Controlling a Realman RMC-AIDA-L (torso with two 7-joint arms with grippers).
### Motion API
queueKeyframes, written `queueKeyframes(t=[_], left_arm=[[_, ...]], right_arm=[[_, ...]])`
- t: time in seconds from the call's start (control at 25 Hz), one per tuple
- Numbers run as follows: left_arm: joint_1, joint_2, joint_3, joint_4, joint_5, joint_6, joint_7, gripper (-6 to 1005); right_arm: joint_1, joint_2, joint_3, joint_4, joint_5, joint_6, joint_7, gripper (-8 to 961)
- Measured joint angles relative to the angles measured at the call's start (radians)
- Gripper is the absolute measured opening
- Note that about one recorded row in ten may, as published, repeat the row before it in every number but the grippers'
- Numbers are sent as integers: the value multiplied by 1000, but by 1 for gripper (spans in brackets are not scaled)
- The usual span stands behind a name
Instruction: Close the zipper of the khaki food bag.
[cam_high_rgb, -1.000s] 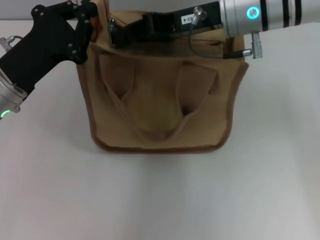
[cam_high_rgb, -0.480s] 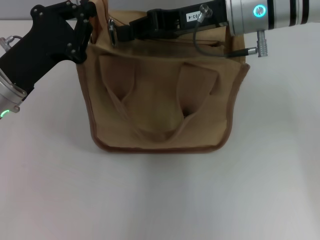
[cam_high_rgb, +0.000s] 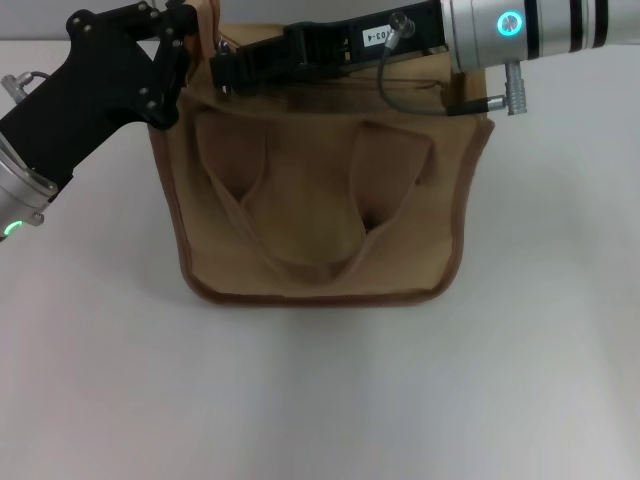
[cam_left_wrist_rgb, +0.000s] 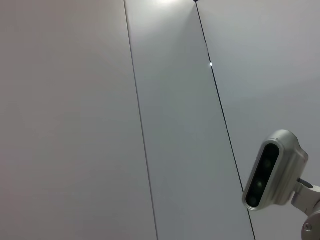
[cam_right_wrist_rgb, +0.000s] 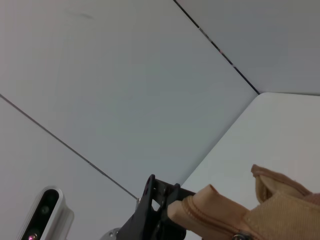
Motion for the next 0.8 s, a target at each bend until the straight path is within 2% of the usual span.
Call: queueKeyframes(t=[0.04, 0.12, 0.6, 0.8], left_arm=[[-1, 0, 0, 0, 0, 0, 0, 17], [-2, 0, 0, -4, 0, 1, 0, 17], [-11, 0, 19, -11, 5, 11, -12, 17], [-13, 0, 27, -11, 2, 12, -13, 17]], right_arm=[[2, 1, -2, 1, 0, 0, 0, 209], [6, 1, -9, 1, 0, 6, 3, 343], [18, 5, -40, 0, 8, 45, 8, 332], [19, 6, -84, 2, 48, 64, 8, 326]])
